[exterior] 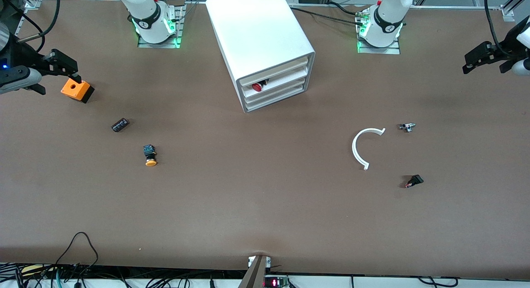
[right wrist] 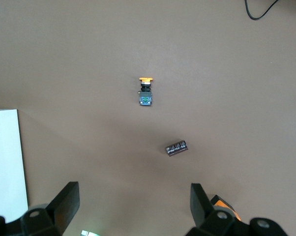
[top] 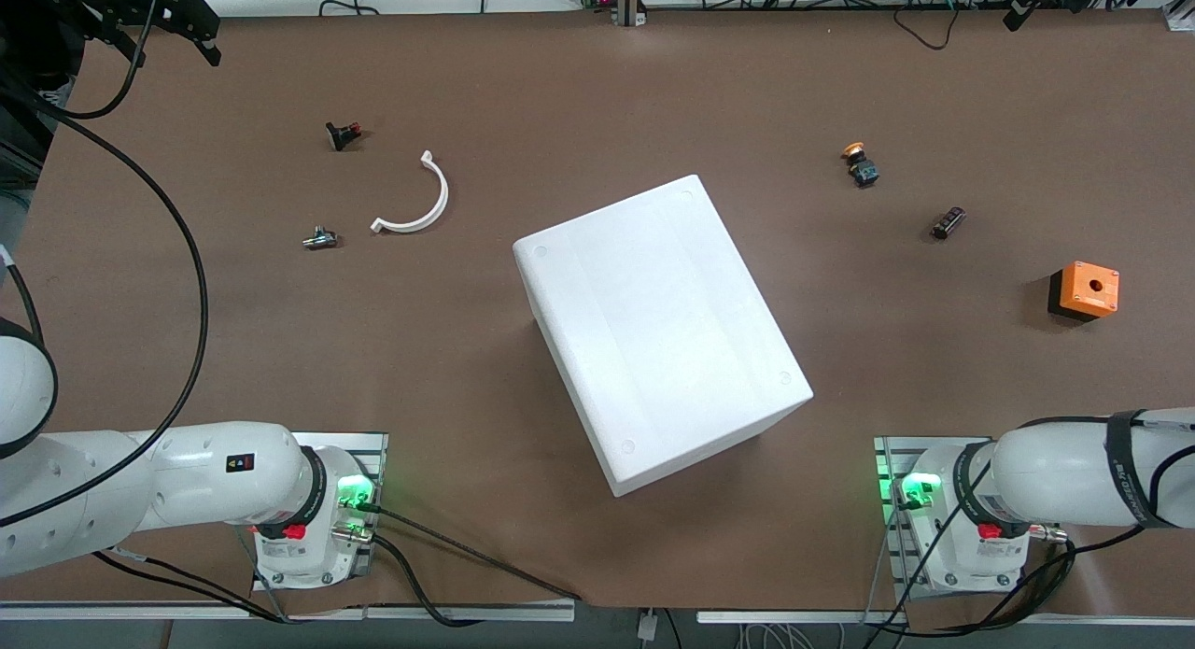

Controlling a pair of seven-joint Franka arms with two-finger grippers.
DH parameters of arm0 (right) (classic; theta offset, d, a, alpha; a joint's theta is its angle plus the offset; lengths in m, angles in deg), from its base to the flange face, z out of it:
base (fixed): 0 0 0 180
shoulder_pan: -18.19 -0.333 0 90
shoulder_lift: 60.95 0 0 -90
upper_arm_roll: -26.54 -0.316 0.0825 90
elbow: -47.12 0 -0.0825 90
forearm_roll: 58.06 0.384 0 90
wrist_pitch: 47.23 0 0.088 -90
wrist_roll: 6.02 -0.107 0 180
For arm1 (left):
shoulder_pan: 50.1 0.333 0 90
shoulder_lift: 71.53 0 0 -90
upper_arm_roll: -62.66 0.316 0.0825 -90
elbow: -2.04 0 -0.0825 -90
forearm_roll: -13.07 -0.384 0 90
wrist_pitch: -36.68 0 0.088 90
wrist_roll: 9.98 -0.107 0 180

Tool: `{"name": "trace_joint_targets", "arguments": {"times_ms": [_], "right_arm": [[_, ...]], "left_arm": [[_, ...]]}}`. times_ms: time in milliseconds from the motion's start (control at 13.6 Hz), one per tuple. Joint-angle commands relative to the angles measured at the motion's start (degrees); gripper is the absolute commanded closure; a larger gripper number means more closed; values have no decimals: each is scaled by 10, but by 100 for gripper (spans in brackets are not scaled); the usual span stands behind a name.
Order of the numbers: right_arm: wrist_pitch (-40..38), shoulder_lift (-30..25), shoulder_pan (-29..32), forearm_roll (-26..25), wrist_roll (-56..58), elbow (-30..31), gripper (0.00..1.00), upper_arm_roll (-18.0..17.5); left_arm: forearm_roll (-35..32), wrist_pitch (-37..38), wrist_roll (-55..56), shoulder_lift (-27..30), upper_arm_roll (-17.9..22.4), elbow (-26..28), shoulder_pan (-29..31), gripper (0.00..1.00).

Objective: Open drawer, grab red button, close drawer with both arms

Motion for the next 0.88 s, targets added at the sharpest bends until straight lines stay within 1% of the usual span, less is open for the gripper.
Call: {"name": "trace_joint_targets", "arguments": {"times_ms": [0, 810], "right_arm": [[-16, 7, 8, -3, 0, -19, 0, -8], [-15, 8, 8, -5, 8, -23, 0, -8]], "left_arm": [[2, -7, -15, 16, 2, 14, 2, 0], [2, -8, -15, 17, 2, 15, 2, 0]]}}
